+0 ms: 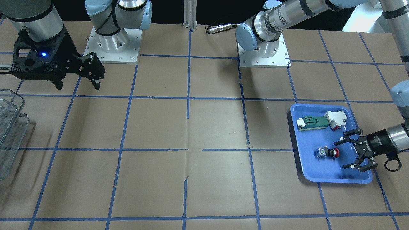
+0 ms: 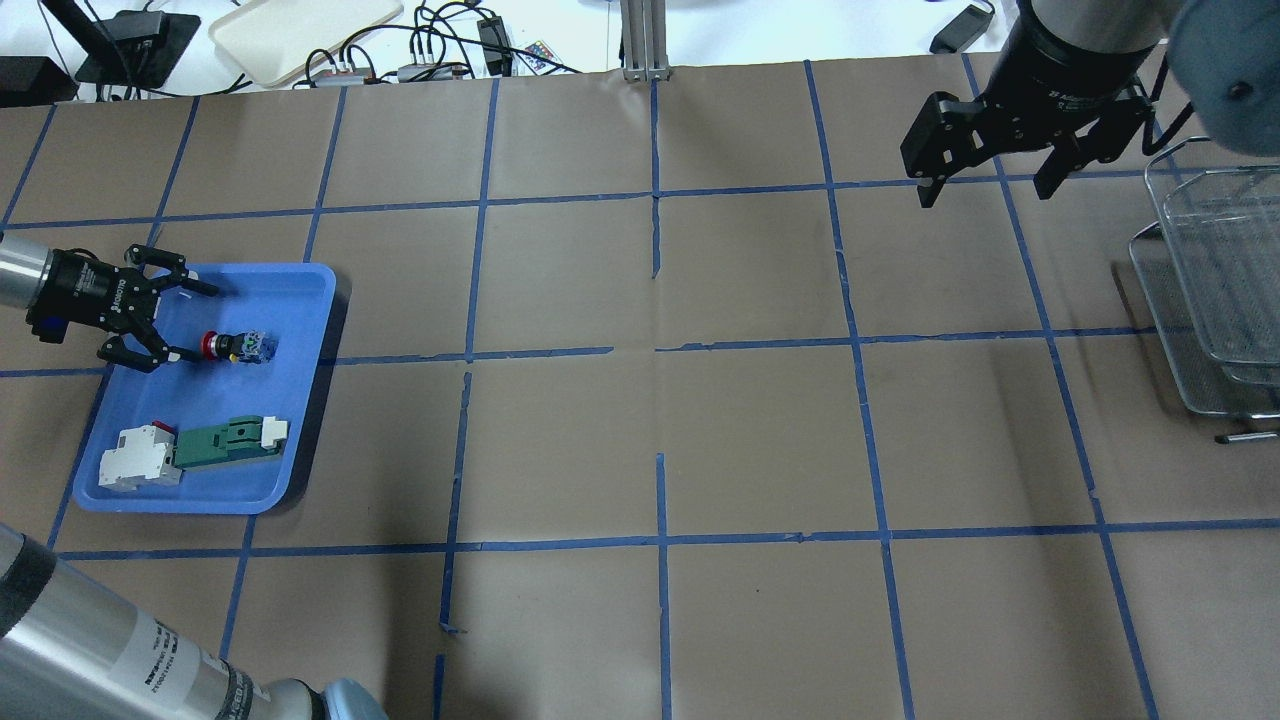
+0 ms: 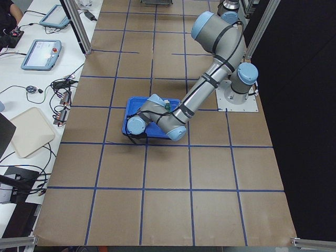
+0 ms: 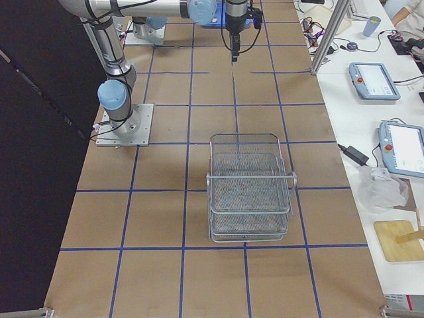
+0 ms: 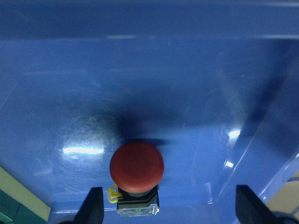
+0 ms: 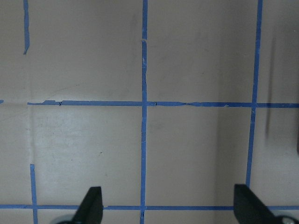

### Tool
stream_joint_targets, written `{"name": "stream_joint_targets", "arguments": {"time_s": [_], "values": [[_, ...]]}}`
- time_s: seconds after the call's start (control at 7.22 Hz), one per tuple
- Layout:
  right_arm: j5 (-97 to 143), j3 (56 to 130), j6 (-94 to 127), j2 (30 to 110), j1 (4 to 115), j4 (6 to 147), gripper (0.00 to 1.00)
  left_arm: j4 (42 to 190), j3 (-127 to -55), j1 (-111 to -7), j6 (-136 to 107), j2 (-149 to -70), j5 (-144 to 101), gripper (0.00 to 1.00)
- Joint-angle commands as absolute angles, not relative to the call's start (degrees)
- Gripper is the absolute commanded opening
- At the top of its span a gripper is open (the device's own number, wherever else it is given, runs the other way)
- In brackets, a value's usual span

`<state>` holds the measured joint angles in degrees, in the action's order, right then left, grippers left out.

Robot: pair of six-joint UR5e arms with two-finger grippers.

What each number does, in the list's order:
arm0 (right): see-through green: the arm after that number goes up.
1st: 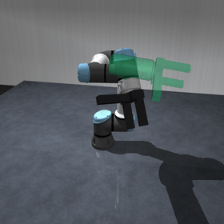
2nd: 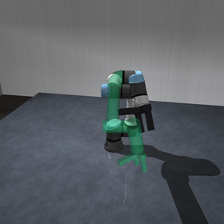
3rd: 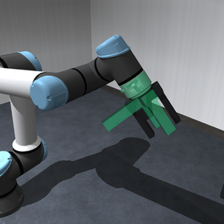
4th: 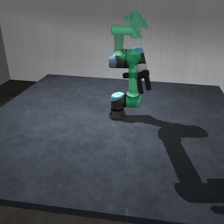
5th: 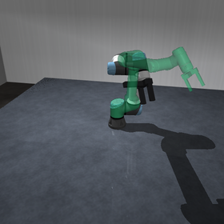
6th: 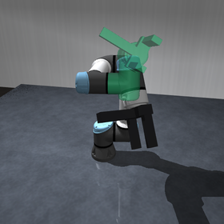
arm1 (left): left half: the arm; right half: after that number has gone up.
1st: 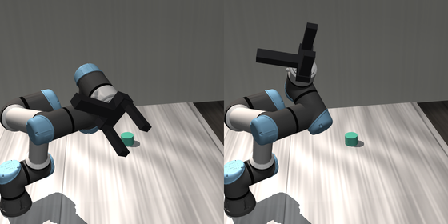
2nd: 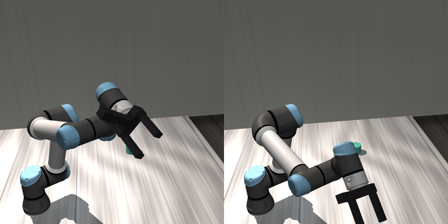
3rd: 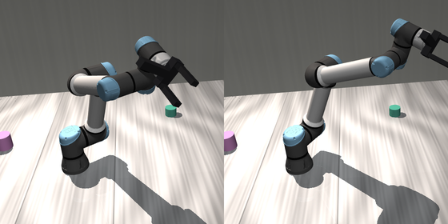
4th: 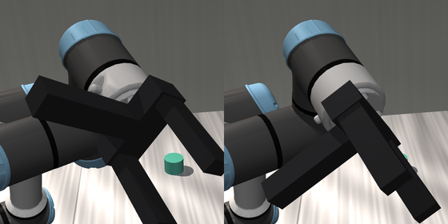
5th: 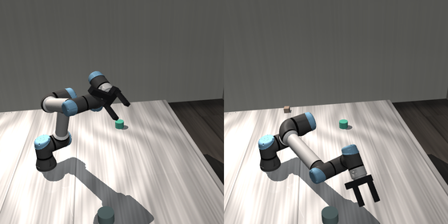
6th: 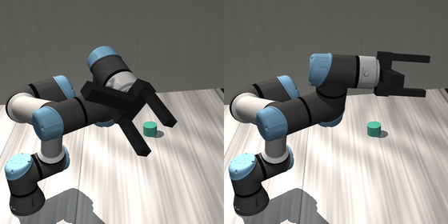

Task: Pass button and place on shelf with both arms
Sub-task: 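Lower the left gripper sideways around the red push button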

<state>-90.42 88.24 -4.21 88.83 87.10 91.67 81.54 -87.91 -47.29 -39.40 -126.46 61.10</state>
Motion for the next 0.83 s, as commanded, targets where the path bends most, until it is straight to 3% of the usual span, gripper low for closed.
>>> {"name": "stream_joint_targets", "arguments": {"time_s": [0.0, 0.55, 0.69], "values": [[-90.5, 88.2, -4.0, 88.8, 87.1, 91.6, 1.00, 81.4, -88.0, -47.3, -39.2, -127.0, 61.6, 0.97], [-89.9, 88.3, -3.8, 88.9, 87.1, 91.5, 1.00, 81.2, -87.8, -47.3, -38.8, -127.2, 62.0, 0.90], [-89.7, 88.6, -3.7, 88.9, 87.1, 91.7, 1.00, 81.2, -87.9, -47.3, -38.8, -127.2, 62.0, 0.83]]}}
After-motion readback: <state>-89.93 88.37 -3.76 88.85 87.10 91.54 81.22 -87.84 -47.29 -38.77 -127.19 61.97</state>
